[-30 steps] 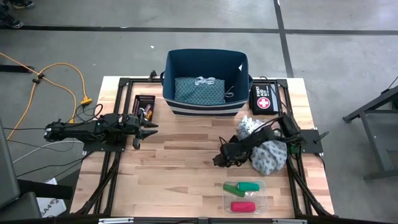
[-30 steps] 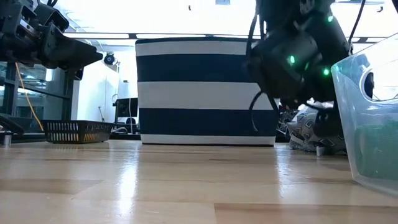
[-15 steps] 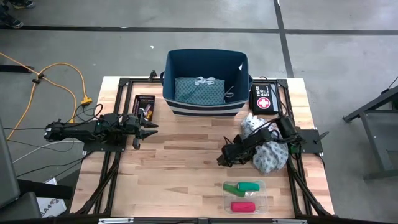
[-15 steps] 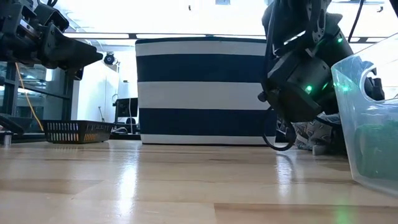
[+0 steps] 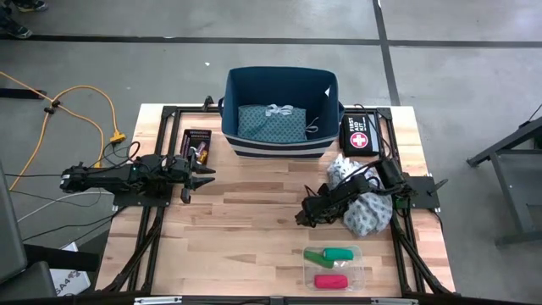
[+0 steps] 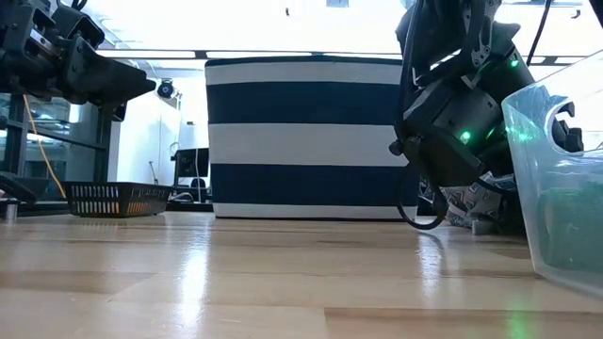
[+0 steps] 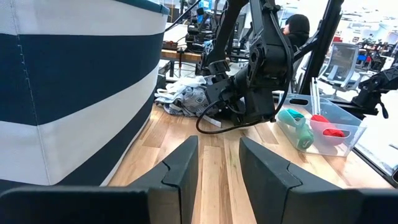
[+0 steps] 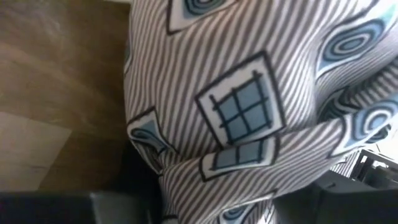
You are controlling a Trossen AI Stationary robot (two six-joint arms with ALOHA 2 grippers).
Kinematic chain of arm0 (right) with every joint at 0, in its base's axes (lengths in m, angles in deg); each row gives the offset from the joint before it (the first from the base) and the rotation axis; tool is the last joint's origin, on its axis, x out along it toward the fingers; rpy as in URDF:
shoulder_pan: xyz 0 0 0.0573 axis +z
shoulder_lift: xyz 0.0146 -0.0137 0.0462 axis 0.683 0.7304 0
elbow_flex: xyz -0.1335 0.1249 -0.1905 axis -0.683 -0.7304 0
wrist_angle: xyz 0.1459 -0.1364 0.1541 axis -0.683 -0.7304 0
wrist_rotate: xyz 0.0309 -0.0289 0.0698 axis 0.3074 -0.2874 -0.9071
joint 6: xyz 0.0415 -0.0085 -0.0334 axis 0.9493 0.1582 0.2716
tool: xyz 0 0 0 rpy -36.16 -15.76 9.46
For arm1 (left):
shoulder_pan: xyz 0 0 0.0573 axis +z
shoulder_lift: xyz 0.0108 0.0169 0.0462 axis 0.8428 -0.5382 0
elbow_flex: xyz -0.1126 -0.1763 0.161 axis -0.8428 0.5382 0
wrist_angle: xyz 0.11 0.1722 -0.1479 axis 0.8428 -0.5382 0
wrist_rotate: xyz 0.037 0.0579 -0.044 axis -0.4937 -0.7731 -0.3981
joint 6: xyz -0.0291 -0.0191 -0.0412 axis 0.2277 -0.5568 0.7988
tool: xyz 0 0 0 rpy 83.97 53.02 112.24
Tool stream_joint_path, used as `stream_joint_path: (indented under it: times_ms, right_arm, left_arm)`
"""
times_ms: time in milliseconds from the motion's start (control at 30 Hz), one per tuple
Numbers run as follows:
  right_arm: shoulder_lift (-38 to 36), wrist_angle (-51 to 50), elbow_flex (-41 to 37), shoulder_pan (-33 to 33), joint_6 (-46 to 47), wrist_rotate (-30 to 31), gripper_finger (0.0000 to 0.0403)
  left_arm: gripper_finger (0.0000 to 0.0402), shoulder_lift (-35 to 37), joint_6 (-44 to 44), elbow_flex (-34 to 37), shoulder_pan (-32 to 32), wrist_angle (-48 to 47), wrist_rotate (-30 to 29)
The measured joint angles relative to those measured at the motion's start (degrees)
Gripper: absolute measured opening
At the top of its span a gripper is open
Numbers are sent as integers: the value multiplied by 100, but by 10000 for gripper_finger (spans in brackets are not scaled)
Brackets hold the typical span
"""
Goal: Pick & Place Medicine items
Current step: Put the grey patient gown into the laundry bin
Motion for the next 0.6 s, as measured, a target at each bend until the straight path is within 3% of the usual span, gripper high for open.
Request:
stream_joint_path:
  times_ms: [600]
  right_arm:
    - [-48,-359,225,4,-13,11,101]
  left_arm:
    - [111,-1,0,-1,1,0,0]
